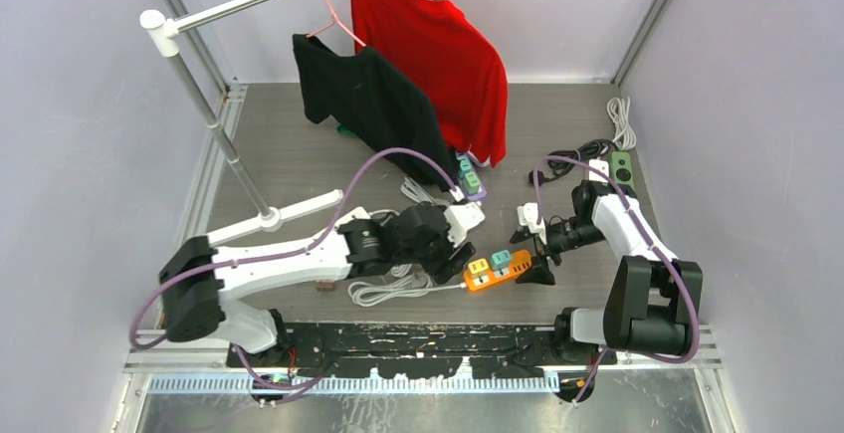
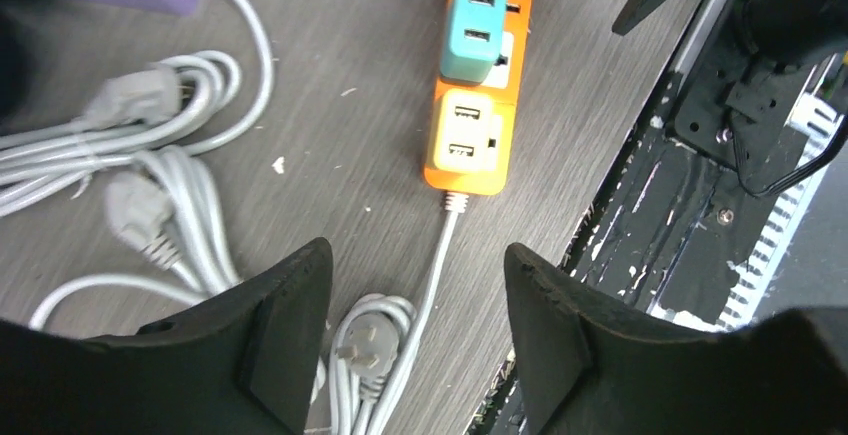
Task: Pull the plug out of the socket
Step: Move the socket to the center of the board.
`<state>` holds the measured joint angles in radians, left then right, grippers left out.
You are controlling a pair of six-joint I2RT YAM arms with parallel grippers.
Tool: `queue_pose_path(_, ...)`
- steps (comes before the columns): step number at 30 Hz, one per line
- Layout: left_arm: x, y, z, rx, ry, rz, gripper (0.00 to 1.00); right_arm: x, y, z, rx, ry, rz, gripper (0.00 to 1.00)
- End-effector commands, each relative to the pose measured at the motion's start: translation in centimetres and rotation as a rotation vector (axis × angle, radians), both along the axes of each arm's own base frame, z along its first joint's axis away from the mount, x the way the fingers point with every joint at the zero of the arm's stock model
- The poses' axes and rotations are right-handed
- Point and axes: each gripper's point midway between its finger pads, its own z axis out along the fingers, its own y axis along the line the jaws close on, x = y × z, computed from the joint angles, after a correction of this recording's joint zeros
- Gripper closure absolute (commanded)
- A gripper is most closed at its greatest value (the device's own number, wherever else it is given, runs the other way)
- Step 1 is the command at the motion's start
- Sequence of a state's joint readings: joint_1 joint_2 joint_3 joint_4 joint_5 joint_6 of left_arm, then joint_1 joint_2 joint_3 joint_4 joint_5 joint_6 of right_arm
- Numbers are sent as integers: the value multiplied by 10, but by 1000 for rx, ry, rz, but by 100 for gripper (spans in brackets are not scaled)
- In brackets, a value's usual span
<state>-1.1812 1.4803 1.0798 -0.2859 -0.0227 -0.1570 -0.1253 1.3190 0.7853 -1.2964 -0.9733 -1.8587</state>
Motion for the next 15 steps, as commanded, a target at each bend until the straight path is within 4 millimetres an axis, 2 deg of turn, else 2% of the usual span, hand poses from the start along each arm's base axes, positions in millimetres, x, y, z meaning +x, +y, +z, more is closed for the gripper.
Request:
queue_pose_path(1, 17, 13, 50, -166, -116, 131, 32, 5, 4, 6, 12, -25, 7, 3)
queue_pose_path(3, 21, 26, 66, -235, -148, 192, 21, 4, 4, 5, 13, -19, 10, 5)
queue_pose_path(5, 25, 39, 76, -312, -168, 258, 2, 5, 5, 5, 12, -20, 12, 6)
queue_pose_path(6, 25, 44, 88, -378, -184, 276, 0, 5, 5, 5, 11, -21, 14, 7)
queue_pose_path(9, 17, 52, 93, -483, -209, 250, 1, 5, 5, 4, 2, -19, 22, 9)
queue_pose_path(15, -2, 63, 78, -617, -201, 182, 4, 7, 5, 4, -16, -13, 35, 16)
